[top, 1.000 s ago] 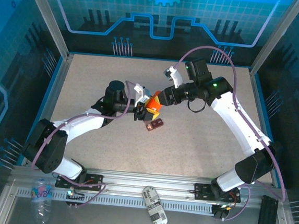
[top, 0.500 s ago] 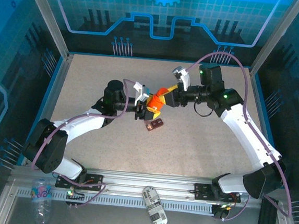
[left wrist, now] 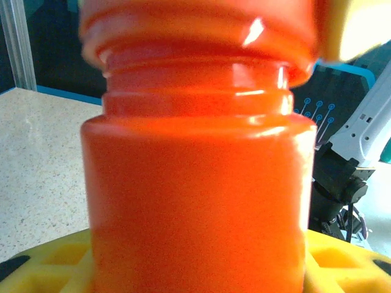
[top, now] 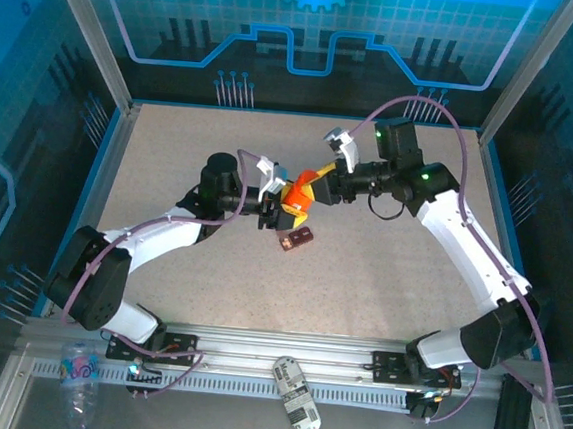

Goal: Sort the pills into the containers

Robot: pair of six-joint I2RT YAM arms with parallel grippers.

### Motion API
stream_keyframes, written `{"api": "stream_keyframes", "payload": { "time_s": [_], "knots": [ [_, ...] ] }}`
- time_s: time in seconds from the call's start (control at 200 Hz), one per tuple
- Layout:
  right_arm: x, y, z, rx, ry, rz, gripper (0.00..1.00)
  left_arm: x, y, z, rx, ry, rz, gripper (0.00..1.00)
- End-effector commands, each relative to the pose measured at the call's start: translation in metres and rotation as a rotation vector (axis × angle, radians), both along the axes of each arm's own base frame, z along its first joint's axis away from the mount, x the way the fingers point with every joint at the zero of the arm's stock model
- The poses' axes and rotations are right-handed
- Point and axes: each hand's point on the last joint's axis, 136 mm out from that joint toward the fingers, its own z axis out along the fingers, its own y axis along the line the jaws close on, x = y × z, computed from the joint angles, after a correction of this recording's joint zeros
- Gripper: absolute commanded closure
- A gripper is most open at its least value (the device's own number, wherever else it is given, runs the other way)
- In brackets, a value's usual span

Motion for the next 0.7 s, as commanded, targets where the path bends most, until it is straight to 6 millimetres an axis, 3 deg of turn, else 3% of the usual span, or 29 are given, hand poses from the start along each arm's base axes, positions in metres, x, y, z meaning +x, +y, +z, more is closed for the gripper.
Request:
{"api": "stream_keyframes", "payload": {
  "time_s": [0.0,0.255,0.535,0.695],
  "knots": [
    [-0.006,0.003,-0.010,-0.055,0.024,0.031,0.73,-0.002,-0.001,0.020,-0.021,-0.076,-0.040,1.00],
    [-0.001,0.002,-0.024,-0.070,0.081,-0.022,0.74,0.001,0.000,0.023,-0.025,-0.094,-0.011,1.00],
    [0.006,0.007,-0.069,-0.140,0.333,-0.221,0.77,0.017,0.008,0.022,0.047,-0.203,0.134,1.00],
    [0.006,0.013,-0.091,-0.186,0.391,-0.327,0.76,0.024,0.012,0.022,0.082,-0.263,0.227,1.00]
  ]
}}
